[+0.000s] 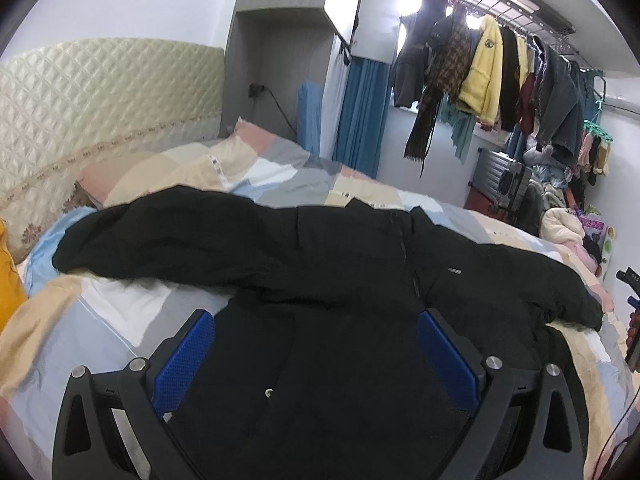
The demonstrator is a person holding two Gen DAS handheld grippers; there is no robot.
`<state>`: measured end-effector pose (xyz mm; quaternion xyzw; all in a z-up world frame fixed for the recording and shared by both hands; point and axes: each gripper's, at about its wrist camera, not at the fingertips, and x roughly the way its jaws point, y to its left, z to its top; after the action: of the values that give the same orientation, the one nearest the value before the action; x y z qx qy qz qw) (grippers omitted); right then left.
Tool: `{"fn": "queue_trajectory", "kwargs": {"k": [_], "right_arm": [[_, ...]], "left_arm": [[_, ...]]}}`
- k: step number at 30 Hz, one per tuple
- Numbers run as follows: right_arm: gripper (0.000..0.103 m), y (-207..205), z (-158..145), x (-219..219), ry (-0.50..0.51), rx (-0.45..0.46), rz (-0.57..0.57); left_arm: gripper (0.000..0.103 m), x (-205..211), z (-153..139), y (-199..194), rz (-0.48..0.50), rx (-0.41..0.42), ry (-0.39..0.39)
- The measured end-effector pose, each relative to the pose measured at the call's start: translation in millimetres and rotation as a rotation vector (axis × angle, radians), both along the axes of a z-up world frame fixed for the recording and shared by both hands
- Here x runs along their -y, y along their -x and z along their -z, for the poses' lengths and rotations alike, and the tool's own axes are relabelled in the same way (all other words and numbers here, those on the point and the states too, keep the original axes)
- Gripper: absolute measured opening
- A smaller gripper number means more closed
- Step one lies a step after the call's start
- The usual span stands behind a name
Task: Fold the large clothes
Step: 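Lower the right tool onto the jacket sleeve cuff and close it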
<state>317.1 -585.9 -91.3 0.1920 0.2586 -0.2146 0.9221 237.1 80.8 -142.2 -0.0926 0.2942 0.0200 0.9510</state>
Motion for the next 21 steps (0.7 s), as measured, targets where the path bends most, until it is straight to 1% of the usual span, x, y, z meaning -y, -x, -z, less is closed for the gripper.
{"fn": "queue_trajectory", "kwargs": {"k": [1, 2, 3, 6, 7, 9, 10, 12, 14, 16, 18, 20, 21], "right_arm": [[0.088, -2, 6, 7, -0.019, -0.004, 0.013], [0.081, -5, 16, 19, -0.065, -0.008, 0.034], [0.079, -7, 24, 30, -0.111, -0.005, 0.053], [0.079, -9, 54, 59, -0.263, 0.021, 0.118], [0.079, -10, 60, 65, -0.285, 0.023, 0.137], [0.082, -9, 82, 80, -0.343, 0.023, 0.199], [0.085, -12, 91, 87, -0.373, 0.017, 0.208], [0.087, -12, 109, 99, -0.408, 0.013, 0.241], [0.099, -12, 125, 107, -0.414, 0.018, 0.275], [0.101, -17, 138, 113, -0.415, -0.003, 0.296], [0.101, -22, 149, 123, -0.432, -0.007, 0.3], [0.101, -24, 154, 133, -0.45, 0.051, 0.303], [0.101, -25, 153, 135, -0.443, 0.074, 0.311]], "left_arm": [[0.102, 1, 2, -1, 0.001, -0.006, 0.002], [0.102, 2, 6, -3, 0.002, -0.015, 0.004], [0.102, 3, 10, -6, 0.003, -0.023, 0.006], [0.102, 9, 21, -11, 0.005, -0.036, 0.004], [0.102, 12, 24, -13, 0.005, -0.039, -0.002], [0.102, 17, 28, -16, 0.006, -0.044, -0.018], [0.102, 20, 30, -18, 0.006, -0.046, -0.026], [0.102, 26, 34, -20, 0.006, -0.048, -0.041], [0.102, 29, 37, -22, 0.003, -0.047, -0.046], [0.102, 29, 39, -22, -0.013, -0.029, -0.041], [0.102, 31, 39, -23, -0.021, -0.018, -0.058], [0.102, 33, 40, -24, -0.025, -0.004, -0.069], [0.102, 34, 40, -25, -0.024, -0.003, -0.07]]}}
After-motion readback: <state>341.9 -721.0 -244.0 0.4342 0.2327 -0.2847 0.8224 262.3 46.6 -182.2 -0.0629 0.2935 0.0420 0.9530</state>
